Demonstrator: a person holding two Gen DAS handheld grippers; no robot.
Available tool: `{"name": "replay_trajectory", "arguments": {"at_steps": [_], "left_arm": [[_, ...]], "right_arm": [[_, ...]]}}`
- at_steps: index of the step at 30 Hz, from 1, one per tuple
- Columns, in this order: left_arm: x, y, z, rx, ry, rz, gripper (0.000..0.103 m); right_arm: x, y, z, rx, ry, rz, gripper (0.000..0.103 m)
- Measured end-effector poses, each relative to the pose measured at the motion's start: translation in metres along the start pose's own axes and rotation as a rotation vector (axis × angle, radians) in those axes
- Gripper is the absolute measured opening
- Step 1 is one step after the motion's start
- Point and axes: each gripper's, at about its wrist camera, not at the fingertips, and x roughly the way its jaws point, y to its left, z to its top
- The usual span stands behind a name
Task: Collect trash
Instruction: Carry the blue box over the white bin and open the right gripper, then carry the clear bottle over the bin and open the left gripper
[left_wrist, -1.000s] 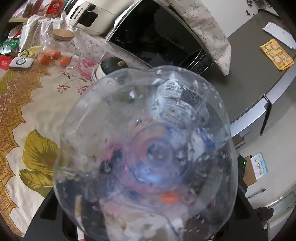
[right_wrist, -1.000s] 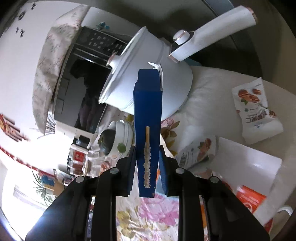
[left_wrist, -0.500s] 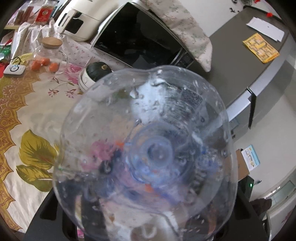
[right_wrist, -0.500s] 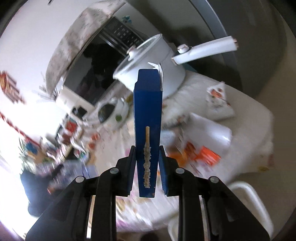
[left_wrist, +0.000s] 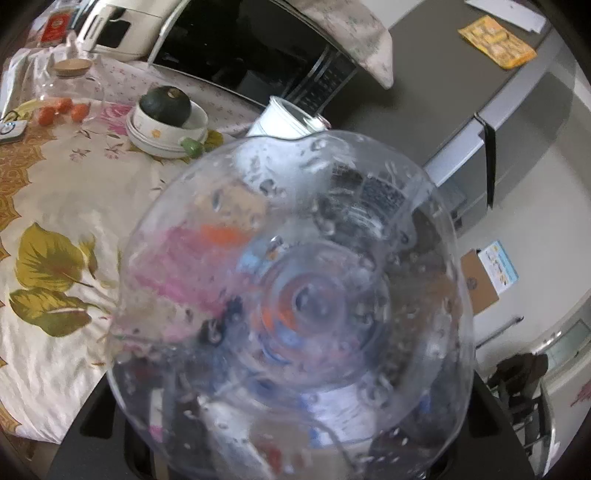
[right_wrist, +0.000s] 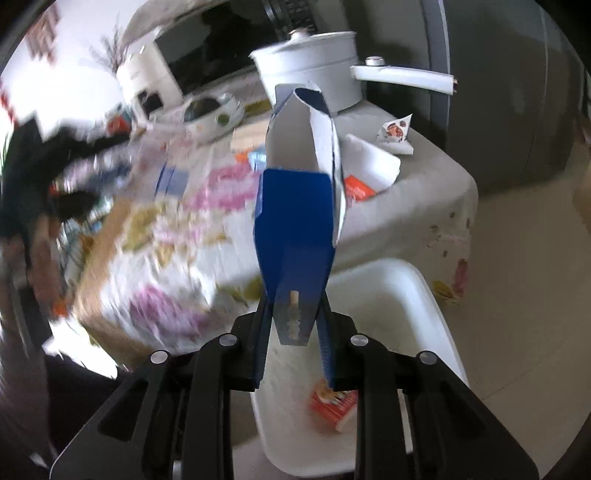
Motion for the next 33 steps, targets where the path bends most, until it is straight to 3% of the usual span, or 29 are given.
{"name": "replay_trajectory", "arguments": {"at_steps": [6, 7, 9, 11, 14, 17, 21, 24, 33], "left_arm": [[0.014, -0.016, -0.013, 0.041, 0.047, -0.010, 0.050], [0.018, -0.020, -0.016, 0.050, 0.057, -0.012, 0.050], [0.023, -0.026, -0.020, 0.061, 0.072, -0.016, 0.050], [0.028, -0.031, -0.024, 0.072, 0.086, -0.021, 0.050], [0.035, -0.041, -0.030, 0.094, 0.110, -0.033, 0.050], [0.040, -0.051, -0.037, 0.116, 0.135, -0.046, 0.050], [0.049, -0.069, -0.050, 0.164, 0.186, -0.066, 0.050], [0.057, -0.082, -0.064, 0.211, 0.232, -0.073, 0.050], [0.090, -0.121, -0.111, 0.367, 0.378, -0.060, 0.051]], "right_arm": [[0.001, -0.006, -0.025, -0.013, 0.072, 0.004, 0.027], [0.000, -0.010, -0.025, -0.001, 0.067, -0.002, 0.032], [-0.007, -0.017, -0.024, 0.023, 0.029, -0.037, 0.057], [-0.014, -0.024, -0.024, 0.045, -0.005, -0.065, 0.064], [-0.022, -0.032, -0.022, 0.059, -0.060, -0.153, 0.081], [-0.030, -0.034, -0.020, 0.023, -0.137, -0.312, 0.094], [-0.037, -0.045, -0.019, 0.032, -0.211, -0.501, 0.096], [-0.047, -0.058, -0.018, 0.077, -0.255, -0.573, 0.096], [-0.059, -0.078, -0.014, 0.162, -0.297, -0.616, 0.096]]}}
